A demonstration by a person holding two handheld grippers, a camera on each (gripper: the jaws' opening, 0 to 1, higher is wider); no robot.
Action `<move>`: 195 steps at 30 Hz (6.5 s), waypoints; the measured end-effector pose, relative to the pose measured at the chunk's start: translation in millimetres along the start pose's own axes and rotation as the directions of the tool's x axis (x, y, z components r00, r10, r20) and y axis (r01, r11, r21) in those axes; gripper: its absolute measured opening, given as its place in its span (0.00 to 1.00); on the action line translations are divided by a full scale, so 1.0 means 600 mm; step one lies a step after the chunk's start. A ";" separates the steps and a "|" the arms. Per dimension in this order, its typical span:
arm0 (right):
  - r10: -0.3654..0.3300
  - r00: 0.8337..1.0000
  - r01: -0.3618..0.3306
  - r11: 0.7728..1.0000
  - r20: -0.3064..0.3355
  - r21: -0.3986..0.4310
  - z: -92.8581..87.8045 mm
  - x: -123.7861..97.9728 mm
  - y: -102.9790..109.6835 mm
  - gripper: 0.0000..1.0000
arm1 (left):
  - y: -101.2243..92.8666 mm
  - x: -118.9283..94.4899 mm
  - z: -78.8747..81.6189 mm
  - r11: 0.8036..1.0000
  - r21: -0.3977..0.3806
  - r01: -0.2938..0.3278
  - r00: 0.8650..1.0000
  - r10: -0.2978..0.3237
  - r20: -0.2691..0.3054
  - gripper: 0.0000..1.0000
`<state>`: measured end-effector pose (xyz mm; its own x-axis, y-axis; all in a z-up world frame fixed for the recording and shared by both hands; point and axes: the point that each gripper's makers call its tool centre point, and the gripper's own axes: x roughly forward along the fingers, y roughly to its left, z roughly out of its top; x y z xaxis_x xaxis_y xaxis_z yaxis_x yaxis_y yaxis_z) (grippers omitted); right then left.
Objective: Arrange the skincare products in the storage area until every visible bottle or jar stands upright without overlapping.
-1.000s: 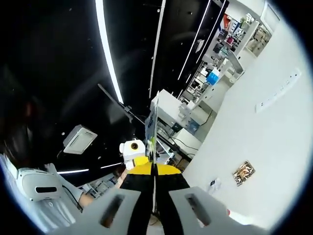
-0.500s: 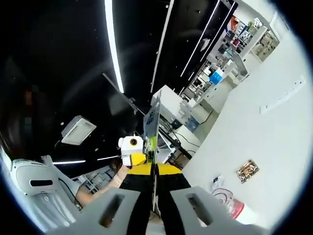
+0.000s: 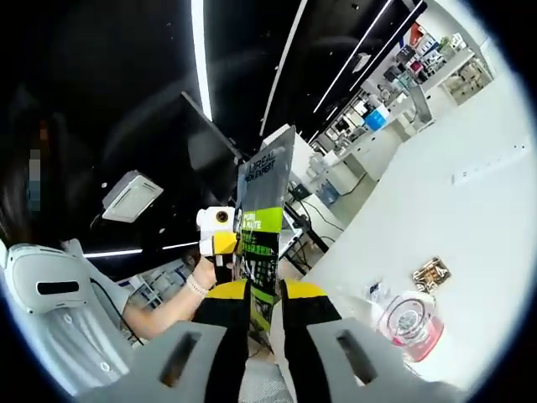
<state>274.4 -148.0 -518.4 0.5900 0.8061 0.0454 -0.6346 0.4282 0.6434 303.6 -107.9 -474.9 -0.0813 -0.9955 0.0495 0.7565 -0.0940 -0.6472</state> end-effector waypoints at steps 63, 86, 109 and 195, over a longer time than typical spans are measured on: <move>-0.071 0.990 0.119 0.879 -0.120 0.462 -0.233 0.007 -0.057 0.01 | 0.133 -0.083 -0.224 0.853 -0.487 -0.187 0.982 0.145 -0.122 0.00; -0.203 0.946 0.299 0.847 -0.252 0.440 -0.297 0.000 -0.117 0.01 | 0.204 -0.087 -0.297 0.804 -0.452 -0.387 0.914 0.267 -0.307 0.00; -0.283 0.903 0.401 0.824 -0.322 0.400 -0.327 -0.013 -0.156 0.04 | 0.236 -0.079 -0.324 0.807 -0.347 -0.478 0.853 0.333 -0.401 0.00; -0.587 0.678 0.227 0.739 -0.442 -0.634 -0.331 -0.007 -0.195 0.19 | 0.323 -0.065 -0.278 0.752 0.357 -0.554 0.665 0.657 -0.353 0.08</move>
<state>246.9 -120.6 -745.3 0.5524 0.4755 -0.6846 -0.6515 0.7586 0.0013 345.3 -84.9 -729.1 0.2139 -0.7189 -0.6614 0.8457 0.4752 -0.2429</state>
